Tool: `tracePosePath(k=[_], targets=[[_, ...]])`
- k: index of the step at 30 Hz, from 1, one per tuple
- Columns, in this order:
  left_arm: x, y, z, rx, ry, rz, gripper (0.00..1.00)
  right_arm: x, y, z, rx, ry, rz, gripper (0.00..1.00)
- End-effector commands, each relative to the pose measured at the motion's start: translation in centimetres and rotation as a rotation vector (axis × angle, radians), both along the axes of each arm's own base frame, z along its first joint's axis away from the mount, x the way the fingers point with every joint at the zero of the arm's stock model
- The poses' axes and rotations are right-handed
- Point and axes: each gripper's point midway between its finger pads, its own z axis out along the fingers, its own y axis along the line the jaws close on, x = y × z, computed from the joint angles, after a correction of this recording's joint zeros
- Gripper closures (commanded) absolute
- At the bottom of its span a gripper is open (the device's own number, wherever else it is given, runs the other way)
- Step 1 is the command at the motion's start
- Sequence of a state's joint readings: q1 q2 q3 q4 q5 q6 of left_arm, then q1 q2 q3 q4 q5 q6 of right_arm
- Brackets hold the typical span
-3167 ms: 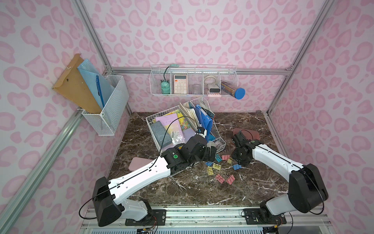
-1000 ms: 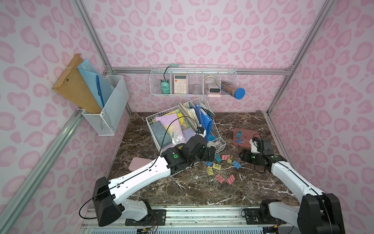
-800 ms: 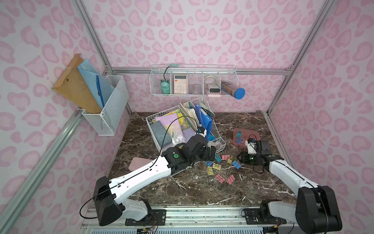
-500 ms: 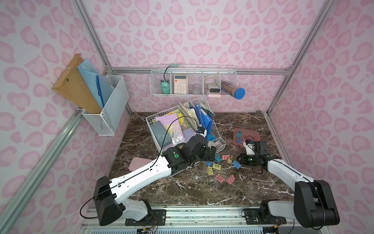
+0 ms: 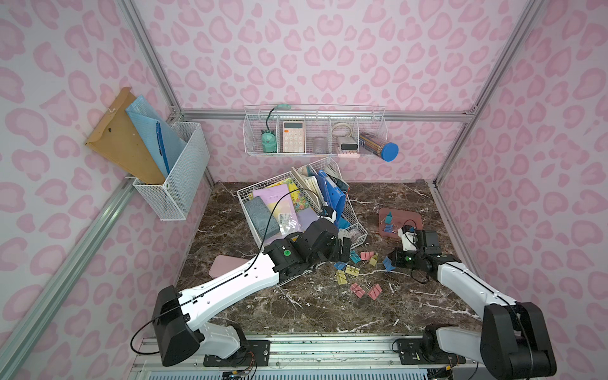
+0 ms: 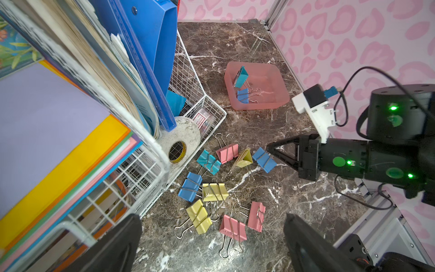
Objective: Put the binder clips in the storage box
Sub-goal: Pick up the binder clip at the center of the board, then place the binder clip in the storage box.
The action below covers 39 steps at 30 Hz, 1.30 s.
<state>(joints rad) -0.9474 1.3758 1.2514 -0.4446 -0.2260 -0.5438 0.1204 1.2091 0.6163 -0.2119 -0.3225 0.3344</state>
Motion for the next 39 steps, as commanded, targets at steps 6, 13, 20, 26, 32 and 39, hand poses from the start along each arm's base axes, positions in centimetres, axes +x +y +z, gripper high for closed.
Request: tracePosePath(k=[6, 13, 20, 26, 32, 39], targets=[[0.0, 0.7, 1.0, 0.006, -0.04, 0.004, 0.01, 6.3, -3.8, 11.2, 0.172, -0.387, -0.343, 1.0], [-0.3, 1.2, 0.8, 0.004, -0.023, 0.018, 0.01, 13.0, -3.4, 11.5, 0.216, -0.413, -0.341, 1.0], [-0.2, 1.7, 0.6, 0.004, -0.028, 0.039, 0.01, 15.4, -3.1, 7.0, 0.119, -0.34, -0.297, 1.0], [0.1, 0.5, 0.3, 0.001, -0.018, 0.013, 0.01, 15.0, -2.5, 3.2, 0.083, -0.268, -0.244, 1.0], [0.2, 0.1, 0.5, 0.003, -0.018, 0.005, 0.01, 15.3, -2.7, 0.1, 0.057, -0.219, -0.255, 1.0], [0.2, 0.5, 0.6, 0.005, -0.024, 0.013, 0.01, 15.6, -2.0, -1.3, 0.067, -0.185, -0.251, 0.97]])
